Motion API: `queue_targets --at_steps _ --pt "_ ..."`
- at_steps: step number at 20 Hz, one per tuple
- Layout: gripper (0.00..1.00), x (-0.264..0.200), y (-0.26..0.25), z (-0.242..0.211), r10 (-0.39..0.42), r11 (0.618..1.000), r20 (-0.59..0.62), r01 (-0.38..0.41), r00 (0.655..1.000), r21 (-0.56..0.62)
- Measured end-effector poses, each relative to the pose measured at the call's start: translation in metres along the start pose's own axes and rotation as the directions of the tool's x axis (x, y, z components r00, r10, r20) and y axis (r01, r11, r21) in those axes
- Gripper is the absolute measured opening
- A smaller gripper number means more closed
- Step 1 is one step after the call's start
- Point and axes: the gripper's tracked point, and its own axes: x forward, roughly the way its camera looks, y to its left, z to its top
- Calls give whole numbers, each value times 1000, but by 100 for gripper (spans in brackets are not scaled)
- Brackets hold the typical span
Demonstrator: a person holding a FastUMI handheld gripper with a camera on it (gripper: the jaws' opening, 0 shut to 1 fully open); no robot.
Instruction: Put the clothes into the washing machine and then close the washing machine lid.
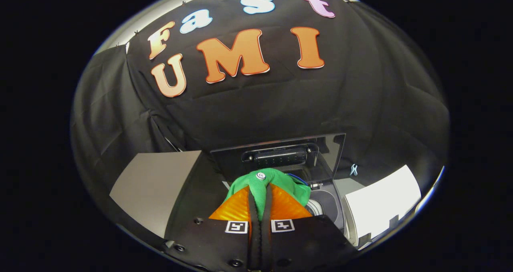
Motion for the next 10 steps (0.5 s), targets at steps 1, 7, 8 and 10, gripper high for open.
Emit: queue_targets --at_steps 1,7,8,10 --pt "8 5 -3 -4 -4 1000 -6 4 1000 0" --pt "8 37 -19 -31 -40 999 -47 38 998 -29" --pt "8 43 -22 -37 -47 998 -58 45 997 -34" --pt "8 52 -28 -50 -63 997 -82 60 995 -41"
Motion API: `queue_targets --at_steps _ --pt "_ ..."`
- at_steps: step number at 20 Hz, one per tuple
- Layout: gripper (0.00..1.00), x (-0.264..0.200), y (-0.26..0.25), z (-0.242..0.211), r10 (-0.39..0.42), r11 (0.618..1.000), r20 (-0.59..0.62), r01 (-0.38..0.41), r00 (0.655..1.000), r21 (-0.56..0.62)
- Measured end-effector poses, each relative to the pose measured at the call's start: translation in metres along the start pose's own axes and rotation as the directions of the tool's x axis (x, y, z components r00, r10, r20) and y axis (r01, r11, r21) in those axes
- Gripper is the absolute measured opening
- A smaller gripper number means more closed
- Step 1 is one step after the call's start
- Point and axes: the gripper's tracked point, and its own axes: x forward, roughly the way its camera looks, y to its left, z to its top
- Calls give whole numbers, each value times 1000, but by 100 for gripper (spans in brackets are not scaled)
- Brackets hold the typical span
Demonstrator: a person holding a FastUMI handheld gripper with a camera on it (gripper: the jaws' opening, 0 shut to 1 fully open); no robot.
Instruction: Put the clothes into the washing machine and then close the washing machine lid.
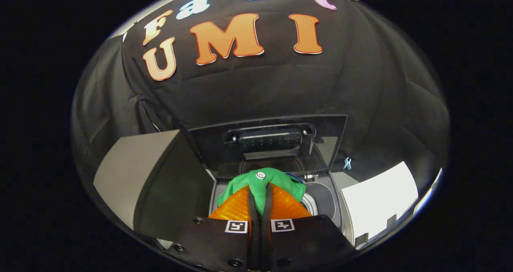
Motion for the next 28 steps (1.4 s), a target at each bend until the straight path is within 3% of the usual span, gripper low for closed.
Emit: queue_targets --at_steps 14,17,28 --pt "8 85 -34 -112 -93 996 -121 91 988 -17" --pt "8 101 -39 -139 -104 993 -157 111 982 37" --pt "10 139 -61 -190 -173 982 -242 187 955 34"
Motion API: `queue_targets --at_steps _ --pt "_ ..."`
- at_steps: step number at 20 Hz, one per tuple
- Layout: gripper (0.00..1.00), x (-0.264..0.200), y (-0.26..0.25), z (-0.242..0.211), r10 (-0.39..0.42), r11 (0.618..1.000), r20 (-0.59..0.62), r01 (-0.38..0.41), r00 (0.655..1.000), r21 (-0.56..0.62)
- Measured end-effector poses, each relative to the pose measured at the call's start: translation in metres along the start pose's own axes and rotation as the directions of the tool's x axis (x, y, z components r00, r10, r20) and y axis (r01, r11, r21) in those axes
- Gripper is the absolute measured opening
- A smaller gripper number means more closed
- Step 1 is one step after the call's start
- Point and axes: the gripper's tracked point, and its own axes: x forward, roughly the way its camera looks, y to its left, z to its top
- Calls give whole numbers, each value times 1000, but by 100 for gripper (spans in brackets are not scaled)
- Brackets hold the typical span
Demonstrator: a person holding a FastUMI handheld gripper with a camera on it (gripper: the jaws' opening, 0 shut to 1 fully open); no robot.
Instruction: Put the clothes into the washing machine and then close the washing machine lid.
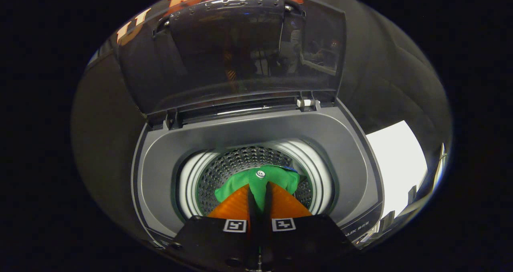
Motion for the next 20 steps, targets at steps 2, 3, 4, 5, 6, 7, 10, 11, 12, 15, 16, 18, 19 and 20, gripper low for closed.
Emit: queue_targets --at_steps 2,3,4,5,6,7,10,11,12,15,16,18,19,20 --pt "17 0 -1 -4 -18 1000 -6 18 1000 5" --pt "22 -3 -2 -6 -27 1000 -9 27 1000 5" --pt "31 -6 -2 -5 -34 999 1 34 999 6" --pt "39 -10 -2 -3 -43 999 14 43 999 2" --pt "44 -15 -3 -1 -48 999 22 48 999 -3" --pt "48 -20 -4 0 -52 999 25 52 998 -9" --pt "66 -38 -8 3 -74 997 40 74 996 -10" --pt "73 -44 -9 5 -81 997 48 81 996 -3" --pt "80 -48 -11 7 -88 996 54 87 995 7" --pt "100 -68 -10 15 -106 994 84 104 991 33" --pt "100 -74 -9 19 -112 993 100 109 989 34" --pt "100 -87 -5 30 -119 993 131 116 984 26" --pt "100 -95 -2 36 -119 993 140 117 983 20" --pt "100 -103 2 42 -115 993 142 113 983 17"
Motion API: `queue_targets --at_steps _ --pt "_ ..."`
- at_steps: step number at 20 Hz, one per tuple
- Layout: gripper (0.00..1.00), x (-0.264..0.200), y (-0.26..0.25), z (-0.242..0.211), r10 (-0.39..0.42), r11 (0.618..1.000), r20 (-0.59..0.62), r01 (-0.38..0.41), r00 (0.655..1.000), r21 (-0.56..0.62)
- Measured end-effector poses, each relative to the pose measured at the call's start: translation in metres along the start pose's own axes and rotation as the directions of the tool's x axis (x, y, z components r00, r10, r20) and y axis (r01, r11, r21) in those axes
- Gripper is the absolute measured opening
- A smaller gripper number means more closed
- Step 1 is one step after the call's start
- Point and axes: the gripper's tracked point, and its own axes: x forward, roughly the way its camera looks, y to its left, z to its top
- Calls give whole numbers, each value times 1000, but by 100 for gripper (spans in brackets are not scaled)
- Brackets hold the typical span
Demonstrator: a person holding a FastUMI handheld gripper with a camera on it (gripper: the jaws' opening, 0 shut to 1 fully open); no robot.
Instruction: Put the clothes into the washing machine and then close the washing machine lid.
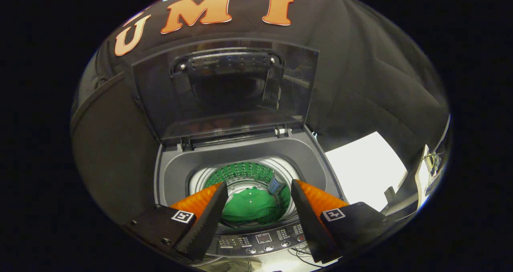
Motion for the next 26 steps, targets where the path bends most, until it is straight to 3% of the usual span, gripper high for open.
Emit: queue_targets --at_steps 8,17,26 --pt "100 -58 21 107 89 996 127 -90 988 6" --pt "100 -84 45 216 111 992 257 -93 960 -79" --pt "99 -36 67 276 129 992 297 -120 946 -51"
